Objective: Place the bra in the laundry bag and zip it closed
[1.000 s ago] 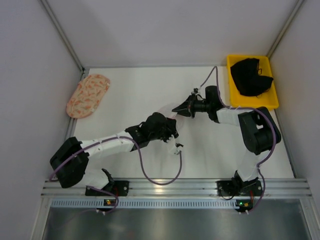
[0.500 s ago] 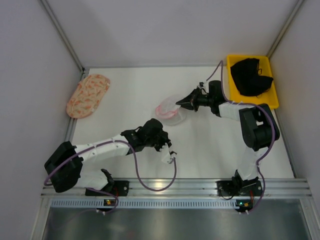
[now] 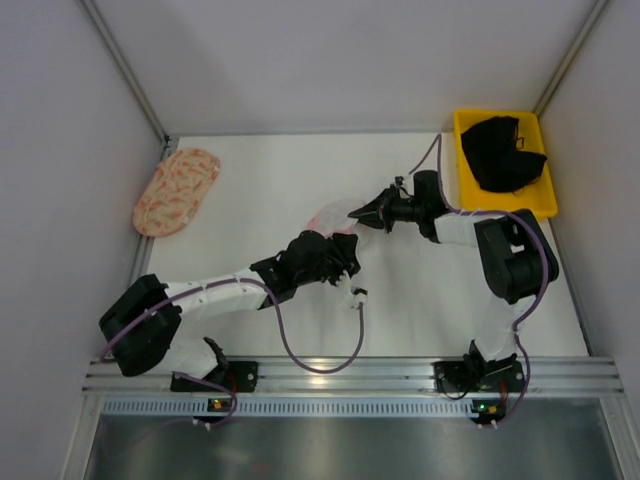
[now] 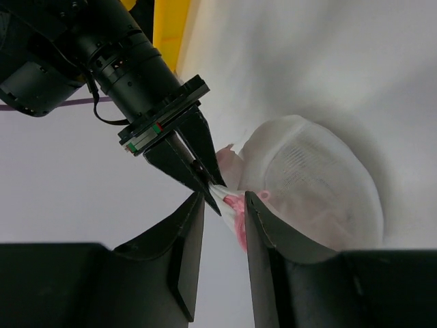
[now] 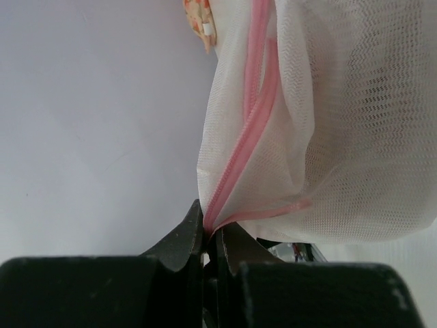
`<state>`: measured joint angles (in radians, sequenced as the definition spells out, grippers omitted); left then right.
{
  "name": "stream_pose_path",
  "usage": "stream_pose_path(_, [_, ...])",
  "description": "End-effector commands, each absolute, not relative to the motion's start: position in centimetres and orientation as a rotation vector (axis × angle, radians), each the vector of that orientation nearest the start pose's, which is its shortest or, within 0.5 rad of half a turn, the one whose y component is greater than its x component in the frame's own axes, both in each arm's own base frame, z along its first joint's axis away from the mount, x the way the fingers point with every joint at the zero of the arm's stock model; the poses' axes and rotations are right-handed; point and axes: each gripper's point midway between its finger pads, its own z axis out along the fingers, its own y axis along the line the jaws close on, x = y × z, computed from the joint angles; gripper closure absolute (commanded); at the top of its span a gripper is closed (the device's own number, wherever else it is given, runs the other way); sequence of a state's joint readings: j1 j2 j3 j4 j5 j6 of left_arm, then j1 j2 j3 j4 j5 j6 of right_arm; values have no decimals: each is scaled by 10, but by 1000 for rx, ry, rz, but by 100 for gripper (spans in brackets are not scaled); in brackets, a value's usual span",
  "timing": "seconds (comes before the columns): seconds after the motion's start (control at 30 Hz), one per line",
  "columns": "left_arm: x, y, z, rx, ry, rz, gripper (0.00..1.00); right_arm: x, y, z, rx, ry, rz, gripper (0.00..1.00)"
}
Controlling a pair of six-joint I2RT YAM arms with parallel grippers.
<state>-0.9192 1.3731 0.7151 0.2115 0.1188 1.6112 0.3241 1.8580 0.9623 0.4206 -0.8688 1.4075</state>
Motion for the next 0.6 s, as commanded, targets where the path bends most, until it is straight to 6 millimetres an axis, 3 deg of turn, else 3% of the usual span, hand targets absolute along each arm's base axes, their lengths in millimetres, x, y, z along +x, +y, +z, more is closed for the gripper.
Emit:
stream_pose_path(0.0, [287, -336, 181, 1869, 485, 404, 64, 348, 294, 171, 588, 2316, 1900, 100])
stream_pose_path(0.33, [294, -335, 163, 1936, 458, 459, 62, 345, 294, 182, 618, 2297, 1950, 100])
stream_pose_path(0.57, [298, -327, 154, 1973, 452, 491, 53, 341, 295, 184, 636, 2299, 1982, 100])
